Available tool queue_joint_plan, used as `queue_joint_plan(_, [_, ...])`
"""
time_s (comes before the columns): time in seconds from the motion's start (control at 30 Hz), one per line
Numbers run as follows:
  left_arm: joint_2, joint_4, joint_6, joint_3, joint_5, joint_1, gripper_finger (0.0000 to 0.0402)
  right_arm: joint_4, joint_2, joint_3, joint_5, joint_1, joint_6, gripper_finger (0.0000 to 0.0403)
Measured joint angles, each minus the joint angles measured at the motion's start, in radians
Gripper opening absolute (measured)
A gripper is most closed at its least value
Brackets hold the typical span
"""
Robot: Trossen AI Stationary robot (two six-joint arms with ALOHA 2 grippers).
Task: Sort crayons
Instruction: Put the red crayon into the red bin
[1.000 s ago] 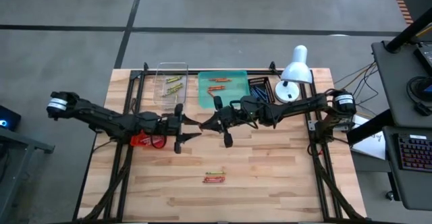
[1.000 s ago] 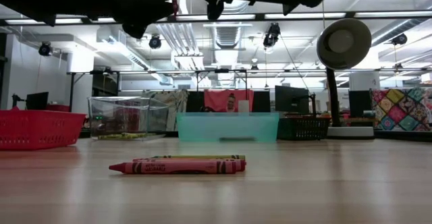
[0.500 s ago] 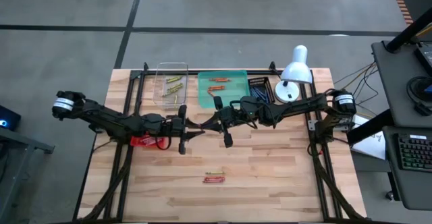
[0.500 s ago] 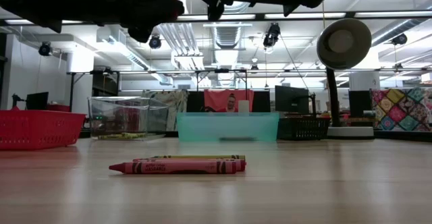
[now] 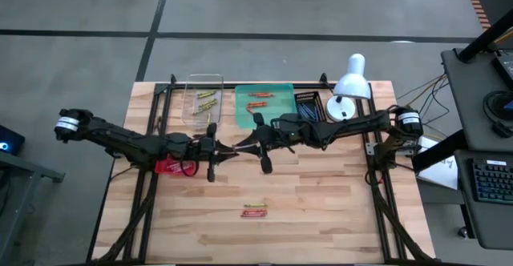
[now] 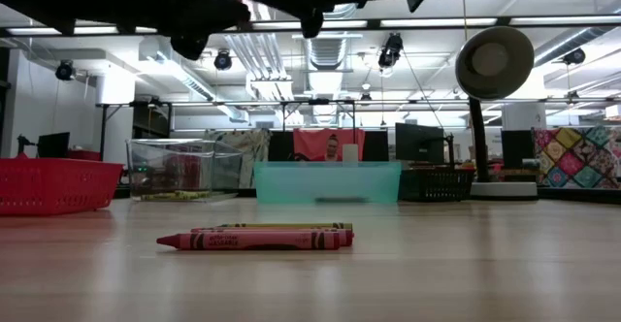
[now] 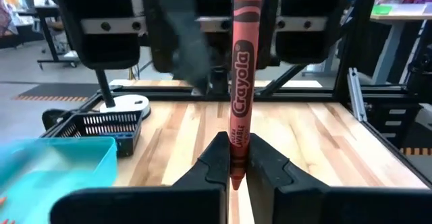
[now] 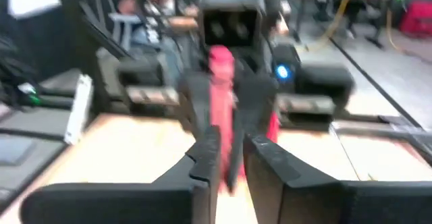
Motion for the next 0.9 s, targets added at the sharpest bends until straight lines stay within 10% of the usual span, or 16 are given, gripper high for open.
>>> queue_joint_plan(0.47, [-0.195,-0.465,-0.230,0.011,-0.073,0.000,0.0001,-0.308,0.000,0.123,0.088,0.000,-0.031,0.0116])
queue_joint_plan(0.9, [-0.167,-1.442,-0.395,0.357,-0.107,0.000,0.0000,-0.354,-0.001,0.134,0.088,0.000,-0.027,0.0125])
